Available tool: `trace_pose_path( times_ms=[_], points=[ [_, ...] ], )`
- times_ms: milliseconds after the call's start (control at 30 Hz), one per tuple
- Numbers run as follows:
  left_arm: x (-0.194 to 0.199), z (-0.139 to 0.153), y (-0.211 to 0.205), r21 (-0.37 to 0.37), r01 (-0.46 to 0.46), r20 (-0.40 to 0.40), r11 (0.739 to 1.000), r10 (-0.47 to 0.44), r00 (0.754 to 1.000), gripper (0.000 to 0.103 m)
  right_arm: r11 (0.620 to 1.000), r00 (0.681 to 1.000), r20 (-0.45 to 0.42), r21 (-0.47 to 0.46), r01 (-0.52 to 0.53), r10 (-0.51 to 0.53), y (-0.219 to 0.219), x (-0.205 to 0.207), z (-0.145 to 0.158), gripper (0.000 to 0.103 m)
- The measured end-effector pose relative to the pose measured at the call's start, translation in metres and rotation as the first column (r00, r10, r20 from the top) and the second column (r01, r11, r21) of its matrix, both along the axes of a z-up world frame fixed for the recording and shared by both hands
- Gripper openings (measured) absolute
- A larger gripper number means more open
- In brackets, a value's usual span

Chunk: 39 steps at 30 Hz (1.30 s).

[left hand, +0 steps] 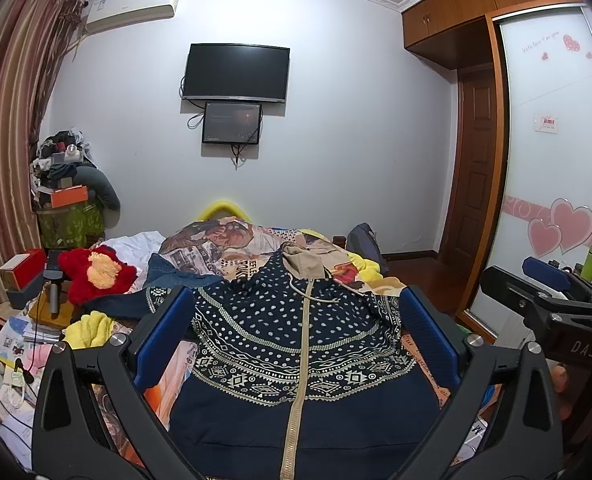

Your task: Fold large clothes

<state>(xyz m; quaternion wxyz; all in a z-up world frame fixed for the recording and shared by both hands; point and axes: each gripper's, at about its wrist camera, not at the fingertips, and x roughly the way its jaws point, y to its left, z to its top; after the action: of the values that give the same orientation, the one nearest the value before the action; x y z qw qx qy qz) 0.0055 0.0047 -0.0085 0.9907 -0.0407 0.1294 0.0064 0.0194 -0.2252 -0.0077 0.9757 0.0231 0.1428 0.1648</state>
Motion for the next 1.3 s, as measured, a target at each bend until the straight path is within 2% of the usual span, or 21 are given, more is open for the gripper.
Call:
trace_pose_path(
  times_ms=[900, 1000, 1033, 1300],
  points=[
    [0.001, -0.002, -0.001, 0.0, 0.0, -0.005, 1.0, 0.0, 1.0, 0.103, 1.0, 1.0, -0.004, -0.002, 0.0, 0.0, -0.001, 0.001, 0.002, 0.103],
    [0.002, -0.003, 0.0, 0.001, -0.006, -0.007, 1.0, 0.006, 1.0, 0.103, 1.0, 1.0, -0.011, -0.002, 0.001, -0.001, 0.002, 0.005, -0.008, 0.103],
    [0.004, -0.004, 0.001, 0.001, -0.007, -0.009, 1.0, 0.007, 1.0, 0.103, 1.0, 1.0, -0.016, -0.002, 0.0, 0.0, 0.007, 0.009, -0.02, 0.103],
    [0.033, -0.017, 0.025, -0.007, -0.041, -0.057, 0.999, 0.04, 0.998, 0.103, 1.0, 0.999, -0.05, -0.019, -0.012, 0.011, 0.016, 0.038, -0.025, 0.103]
  ],
)
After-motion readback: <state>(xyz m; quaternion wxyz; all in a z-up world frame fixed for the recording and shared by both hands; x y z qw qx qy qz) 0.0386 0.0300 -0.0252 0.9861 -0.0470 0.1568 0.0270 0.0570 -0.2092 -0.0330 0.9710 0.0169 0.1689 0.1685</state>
